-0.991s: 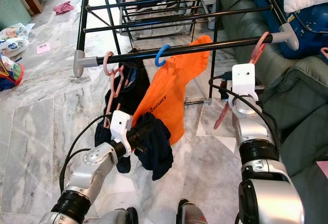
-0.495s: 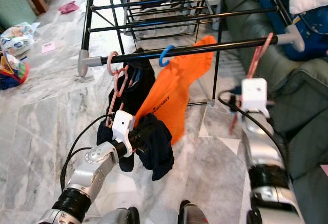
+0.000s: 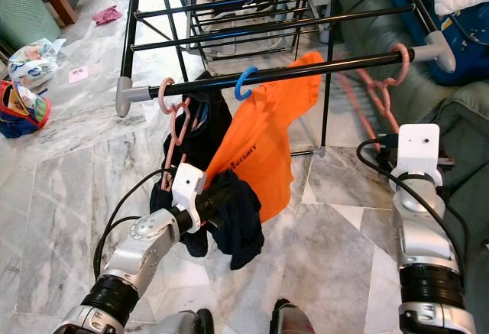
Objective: Hang hanger
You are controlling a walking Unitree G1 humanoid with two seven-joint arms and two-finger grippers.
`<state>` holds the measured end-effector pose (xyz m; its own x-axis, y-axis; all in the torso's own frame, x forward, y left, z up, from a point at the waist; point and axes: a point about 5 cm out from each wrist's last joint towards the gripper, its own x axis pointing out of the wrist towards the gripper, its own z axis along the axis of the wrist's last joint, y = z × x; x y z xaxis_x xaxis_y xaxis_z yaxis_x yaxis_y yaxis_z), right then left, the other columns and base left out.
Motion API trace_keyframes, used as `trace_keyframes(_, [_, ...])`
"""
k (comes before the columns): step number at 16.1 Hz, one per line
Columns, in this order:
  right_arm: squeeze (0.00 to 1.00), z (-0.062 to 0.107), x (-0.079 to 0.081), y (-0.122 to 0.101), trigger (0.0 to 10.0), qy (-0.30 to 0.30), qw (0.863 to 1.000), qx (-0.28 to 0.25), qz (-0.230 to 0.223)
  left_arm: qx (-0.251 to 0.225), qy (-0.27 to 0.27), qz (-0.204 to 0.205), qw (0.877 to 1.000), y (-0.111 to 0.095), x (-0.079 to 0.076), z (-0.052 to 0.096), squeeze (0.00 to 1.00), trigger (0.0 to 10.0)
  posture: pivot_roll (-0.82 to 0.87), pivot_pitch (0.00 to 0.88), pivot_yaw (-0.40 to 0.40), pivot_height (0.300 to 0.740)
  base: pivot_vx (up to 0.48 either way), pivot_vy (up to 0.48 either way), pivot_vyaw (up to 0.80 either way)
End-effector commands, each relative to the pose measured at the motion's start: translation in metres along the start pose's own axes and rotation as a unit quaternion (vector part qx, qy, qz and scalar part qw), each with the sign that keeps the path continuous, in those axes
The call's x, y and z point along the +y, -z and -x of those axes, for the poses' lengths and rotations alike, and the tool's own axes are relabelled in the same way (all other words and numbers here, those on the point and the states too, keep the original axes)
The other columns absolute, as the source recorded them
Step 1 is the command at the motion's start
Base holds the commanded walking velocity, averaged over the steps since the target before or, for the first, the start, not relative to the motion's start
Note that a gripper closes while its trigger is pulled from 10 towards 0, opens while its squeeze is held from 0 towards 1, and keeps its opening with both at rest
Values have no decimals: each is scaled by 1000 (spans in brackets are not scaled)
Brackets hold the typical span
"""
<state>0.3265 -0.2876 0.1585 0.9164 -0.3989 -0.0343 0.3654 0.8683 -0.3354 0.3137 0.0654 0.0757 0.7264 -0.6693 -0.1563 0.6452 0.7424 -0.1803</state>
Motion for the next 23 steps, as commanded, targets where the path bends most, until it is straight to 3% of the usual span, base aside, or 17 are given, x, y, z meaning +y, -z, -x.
trace_keyframes(1, [0, 1, 4, -6, 10000, -16, 1000, -10, -1, 8, 1, -3, 1000, 3, 2, 1, 0, 10000, -61, 199, 133, 740, 0, 0, 0])
trace_keyframes(4, [0, -7, 6, -14, 10000, -41, 999, -24, 13, 10, -3, -3, 1000, 4, 2, 2, 0, 10000, -54, 198, 129, 740, 0, 0, 0])
trace_keyframes(6, [0, -14, 5, -22, 0, -59, 997, -38, 20, 12, -6, -3, 1000, 5, 3, 2, 0, 10000, -48, 197, 125, 740, 0, 0, 0])
trace_keyframes(9, [0, -21, -1, -25, 0, -77, 996, -34, 31, 13, -9, -2, 1000, 6, 3, 2, 0, 10000, -43, 198, 118, 740, 0, 0, 0])
trace_keyframes(10, [0, -23, -3, -24, 1529, -79, 996, -30, 36, 14, -11, -2, 1000, 7, 3, 2, 0, 10000, -41, 198, 116, 740, 0, 0, 0])
trace_keyframes(12, [0, -25, -4, -20, 1647, -92, 995, -18, 26, 17, -12, -2, 1000, 7, 3, 3, 0, 10000, -40, 198, 115, 740, 0, 0, 0])
trace_keyframes(13, [0, -27, -4, -18, 2275, -98, 995, -13, 23, 18, -13, -2, 1000, 8, 3, 3, 0, 10000, -41, 196, 114, 740, 0, 0, 0])
trace_keyframes(14, [0, -27, -3, -17, 1882, -102, 995, -9, 13, 18, -13, -2, 1000, 8, 3, 2, 0, 10000, -42, 195, 115, 740, 0, 0, 0])
trace_keyframes(15, [0, -29, -3, -15, 824, -106, 994, -4, 4, 20, -12, -4, 1000, 8, 3, 2, 0, 10000, -43, 194, 115, 740, 0, 0, 0])
trace_keyframes(17, [0, -33, -1, -15, 0, -117, 993, 0, -17, 22, -11, -5, 1000, 8, 3, 1, 0, 10000, -43, 191, 117, 740, 0, 0, 0])
trace_keyframes(23, [0, -39, -1, -22, 0, -128, 992, -5, -14, 24, -12, -7, 1000, 9, 3, 2, 0, 10000, -36, 187, 109, 740, 0, 0, 0])
